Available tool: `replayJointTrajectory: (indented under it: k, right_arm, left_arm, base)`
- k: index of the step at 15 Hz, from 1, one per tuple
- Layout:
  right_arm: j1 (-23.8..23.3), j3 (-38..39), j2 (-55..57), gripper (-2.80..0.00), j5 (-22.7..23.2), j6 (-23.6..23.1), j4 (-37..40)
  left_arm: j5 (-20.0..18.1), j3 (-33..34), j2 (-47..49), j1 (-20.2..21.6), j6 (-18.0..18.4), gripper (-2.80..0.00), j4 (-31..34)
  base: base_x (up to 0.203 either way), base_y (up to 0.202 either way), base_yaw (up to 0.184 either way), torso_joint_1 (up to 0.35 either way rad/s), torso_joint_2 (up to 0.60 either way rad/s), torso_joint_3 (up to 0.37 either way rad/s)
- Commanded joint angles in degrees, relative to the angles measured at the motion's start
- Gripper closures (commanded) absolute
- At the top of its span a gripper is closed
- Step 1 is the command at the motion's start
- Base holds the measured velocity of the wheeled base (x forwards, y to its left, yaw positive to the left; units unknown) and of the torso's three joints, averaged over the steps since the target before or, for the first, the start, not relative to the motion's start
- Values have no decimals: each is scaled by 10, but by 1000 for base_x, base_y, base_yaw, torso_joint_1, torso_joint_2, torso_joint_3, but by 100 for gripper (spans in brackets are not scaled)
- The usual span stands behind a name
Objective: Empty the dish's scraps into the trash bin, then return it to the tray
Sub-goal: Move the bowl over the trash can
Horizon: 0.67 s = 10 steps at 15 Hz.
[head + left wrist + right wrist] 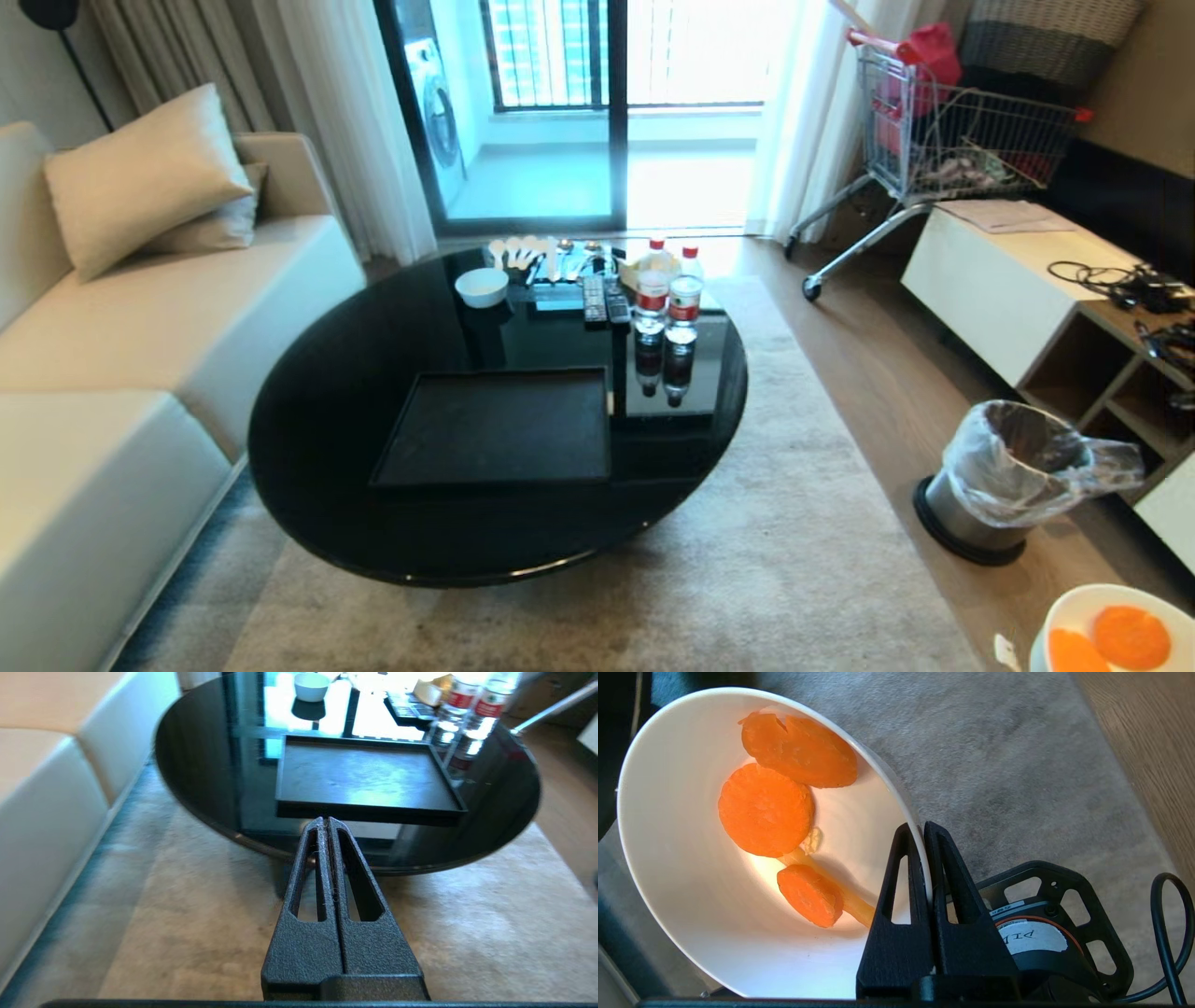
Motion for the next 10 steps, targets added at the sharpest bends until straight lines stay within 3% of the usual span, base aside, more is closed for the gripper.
replayJointTrajectory:
  k: [1,10]
  right_arm:
    - [0,1,1,0,-1,3,3]
    - [-1,1,0,0,-2,14,6]
  left_arm:
    - [0,0,0,0,0,0,0]
    - [0,0,0,0,0,0,0]
  base:
    - [3,11,-162,2,7,-2]
    - [1,10,-166,3,2,4]
